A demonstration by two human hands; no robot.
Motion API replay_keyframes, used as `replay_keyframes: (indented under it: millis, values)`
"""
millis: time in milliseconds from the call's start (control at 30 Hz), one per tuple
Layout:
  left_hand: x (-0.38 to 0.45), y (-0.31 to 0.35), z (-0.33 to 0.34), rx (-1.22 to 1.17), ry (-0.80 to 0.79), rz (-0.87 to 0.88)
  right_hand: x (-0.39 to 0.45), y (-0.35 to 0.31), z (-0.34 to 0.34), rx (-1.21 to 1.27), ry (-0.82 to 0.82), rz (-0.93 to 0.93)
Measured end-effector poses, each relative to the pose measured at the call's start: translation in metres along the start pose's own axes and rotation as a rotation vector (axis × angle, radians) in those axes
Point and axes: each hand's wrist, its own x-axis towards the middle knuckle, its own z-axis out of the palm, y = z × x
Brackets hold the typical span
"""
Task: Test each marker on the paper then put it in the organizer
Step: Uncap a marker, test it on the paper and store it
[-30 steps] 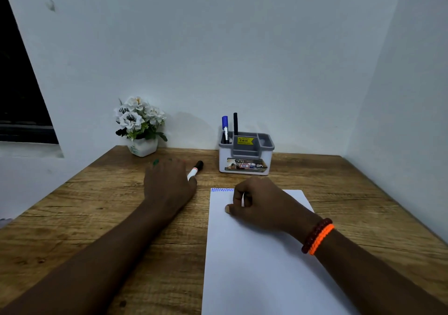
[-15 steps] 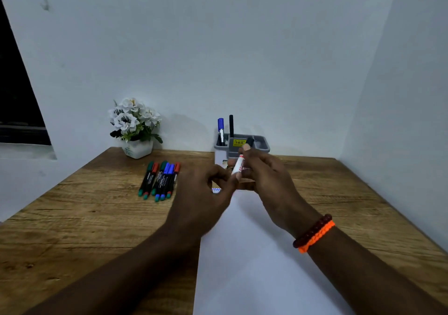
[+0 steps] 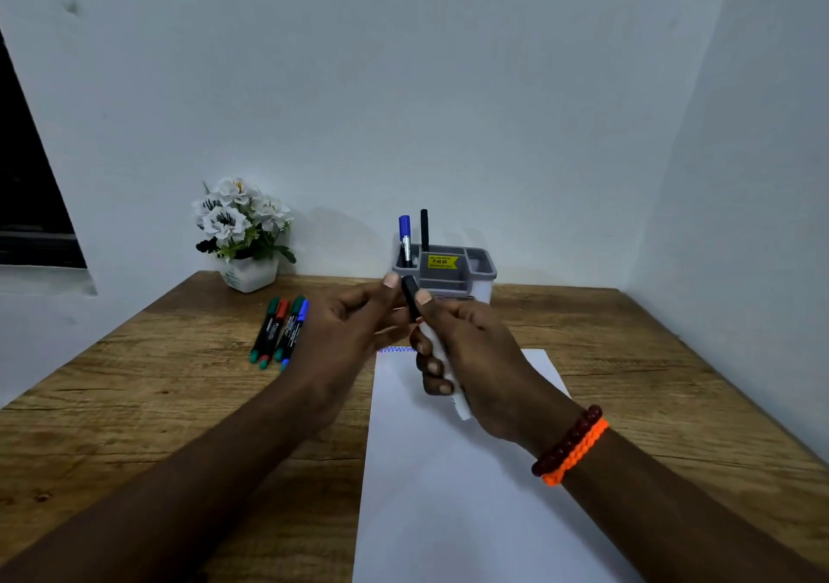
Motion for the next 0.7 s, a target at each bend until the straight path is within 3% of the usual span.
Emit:
replay_keyframes:
  millis: [167, 600, 700]
  values:
    - [-0.0006, 0.0000, 0.0032, -0.166, -0.051, -0.055, -0.0063, 0.0007, 0.0064, -0.013, -0.108, 0.022]
    - [0.0031, -0.0051, 0.0057, -0.357, -0.025, -0.081, -0.0060, -0.0002, 0.0018, -0.133, -0.086, 0.020]
    - [0.0074, -0.0074, 0.0035, -0.334, 0.042, -0.093, -0.0025, -0.0003, -0.0005, -0.140, -0.091, 0.049]
